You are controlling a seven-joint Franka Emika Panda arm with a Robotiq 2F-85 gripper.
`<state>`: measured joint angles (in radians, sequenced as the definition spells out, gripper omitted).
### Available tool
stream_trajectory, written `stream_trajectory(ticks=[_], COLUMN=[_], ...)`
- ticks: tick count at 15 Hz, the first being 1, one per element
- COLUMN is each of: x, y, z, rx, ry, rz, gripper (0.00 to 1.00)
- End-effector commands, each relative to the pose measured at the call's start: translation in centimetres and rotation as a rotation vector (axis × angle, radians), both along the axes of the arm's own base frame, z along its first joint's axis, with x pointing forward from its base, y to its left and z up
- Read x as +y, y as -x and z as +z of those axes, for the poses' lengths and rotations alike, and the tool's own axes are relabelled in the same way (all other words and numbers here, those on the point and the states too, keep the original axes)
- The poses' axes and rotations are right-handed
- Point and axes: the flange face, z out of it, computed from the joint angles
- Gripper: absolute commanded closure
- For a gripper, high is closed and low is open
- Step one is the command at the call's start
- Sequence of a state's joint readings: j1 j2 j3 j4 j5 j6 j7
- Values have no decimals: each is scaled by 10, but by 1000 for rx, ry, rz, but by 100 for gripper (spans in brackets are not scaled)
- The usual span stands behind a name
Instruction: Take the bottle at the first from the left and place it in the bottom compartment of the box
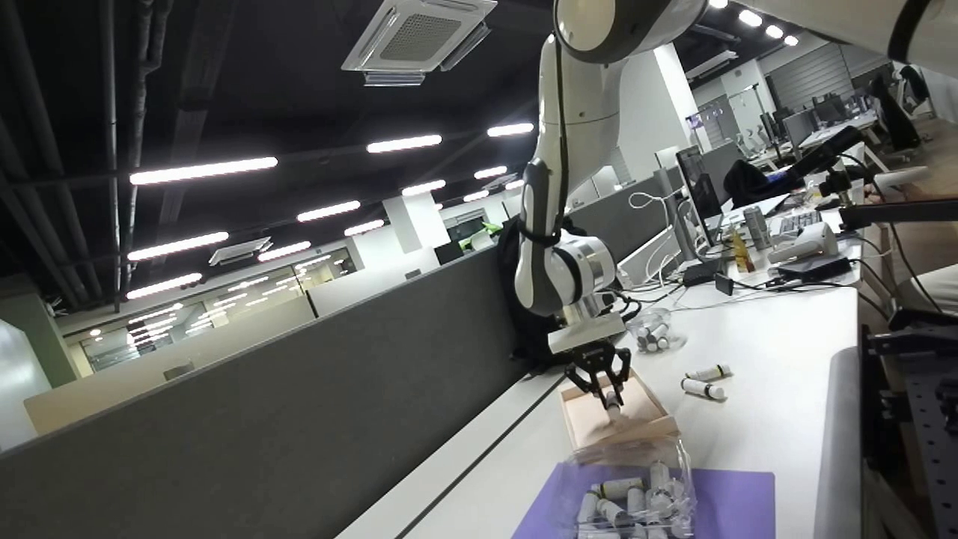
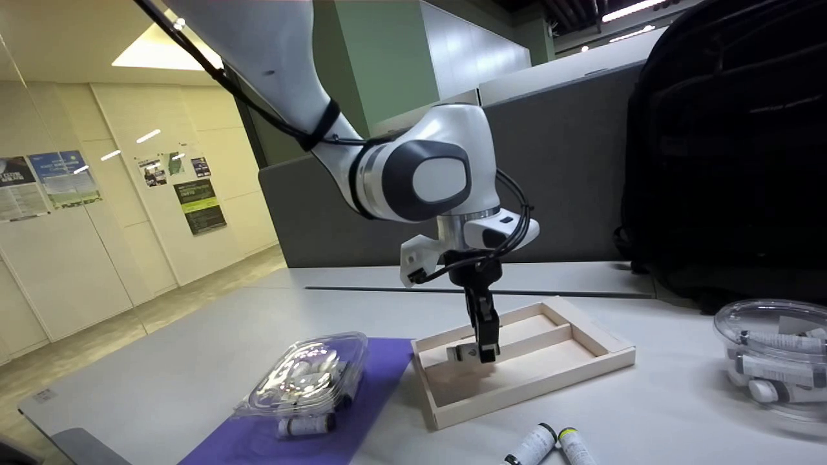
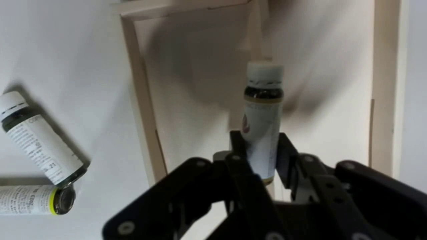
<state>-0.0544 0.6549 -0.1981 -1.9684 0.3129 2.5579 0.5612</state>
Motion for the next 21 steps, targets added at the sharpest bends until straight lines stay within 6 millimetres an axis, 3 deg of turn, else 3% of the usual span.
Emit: stream_trajectory(ticks=[1,4,5,6,13,21], x=[1,1,0,-2,-7,-6], y=[-10,-5,-4,-3,2,23], z=[3,11,12,12,35,89], rx=[8,4,7,6,-21,65], ry=[1,-5,-9,-6,3,-23], rz=[-20,-14,-11,-5,8,5], gripper=[93,93,48,47,2,0])
